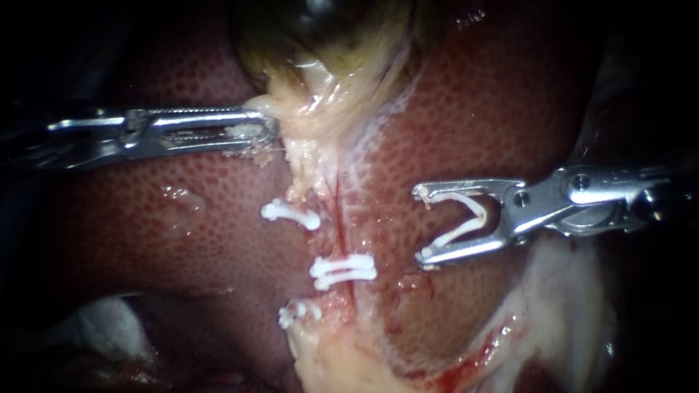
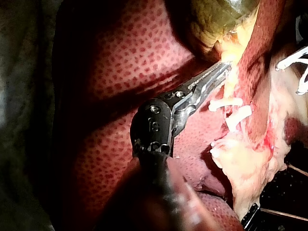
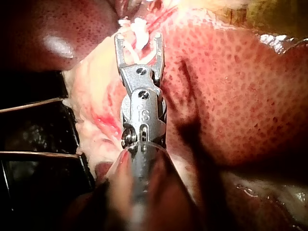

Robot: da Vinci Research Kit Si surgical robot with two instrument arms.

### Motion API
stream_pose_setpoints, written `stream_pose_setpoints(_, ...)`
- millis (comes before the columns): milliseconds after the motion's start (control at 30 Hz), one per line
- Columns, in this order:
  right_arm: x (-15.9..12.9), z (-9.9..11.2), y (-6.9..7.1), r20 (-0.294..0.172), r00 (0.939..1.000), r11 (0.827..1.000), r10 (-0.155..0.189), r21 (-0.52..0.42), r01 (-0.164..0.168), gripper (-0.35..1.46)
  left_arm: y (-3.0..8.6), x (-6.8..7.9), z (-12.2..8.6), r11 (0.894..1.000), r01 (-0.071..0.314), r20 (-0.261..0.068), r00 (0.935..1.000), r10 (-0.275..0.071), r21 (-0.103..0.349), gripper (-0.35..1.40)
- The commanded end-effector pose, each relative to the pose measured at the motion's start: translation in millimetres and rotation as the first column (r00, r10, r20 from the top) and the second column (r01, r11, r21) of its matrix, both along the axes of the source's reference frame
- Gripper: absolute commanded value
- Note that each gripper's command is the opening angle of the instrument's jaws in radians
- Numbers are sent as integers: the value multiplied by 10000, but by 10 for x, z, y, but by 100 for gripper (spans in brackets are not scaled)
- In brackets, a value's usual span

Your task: Clipping third clip right tube

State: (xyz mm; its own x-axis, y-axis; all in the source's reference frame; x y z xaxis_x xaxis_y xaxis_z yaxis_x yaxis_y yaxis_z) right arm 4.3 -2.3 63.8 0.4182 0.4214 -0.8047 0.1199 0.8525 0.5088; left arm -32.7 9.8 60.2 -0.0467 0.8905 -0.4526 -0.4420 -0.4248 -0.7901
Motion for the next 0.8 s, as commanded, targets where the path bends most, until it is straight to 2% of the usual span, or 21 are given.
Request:
stream_pose_setpoints(33, 0, 0, 0, 3, 10000, 10000, -1, 3, 1, 50, 2, 3, -5, 9999, 50, 2, 10000, -50, -88, -35)
stream_pose_setpoints(233, 2, 1, 0, 27, 10000, 10000, 29, 51, -29, 50, 10, 19, -19, 9995, 221, -26, 9998, -222, -245, -35)
stream_pose_setpoints(500, 11, 8, -6, 121, 9998, 9993, 132, 336, -136, 50, 9, 22, -19, 9992, 328, -118, 9994, -331, -248, -35)
stream_pose_setpoints(633, 25, 20, -11, 221, 9995, 9982, 244, 545, -256, 50, 9, 22, -17, 9991, 354, -140, 9993, -357, -251, -35)
stream_pose_setpoints(800, 51, 46, -18, 381, 9984, 9951, 408, 883, -440, 50, 9, 22, -15, 9989, 380, -163, 9991, -384, -260, -35)
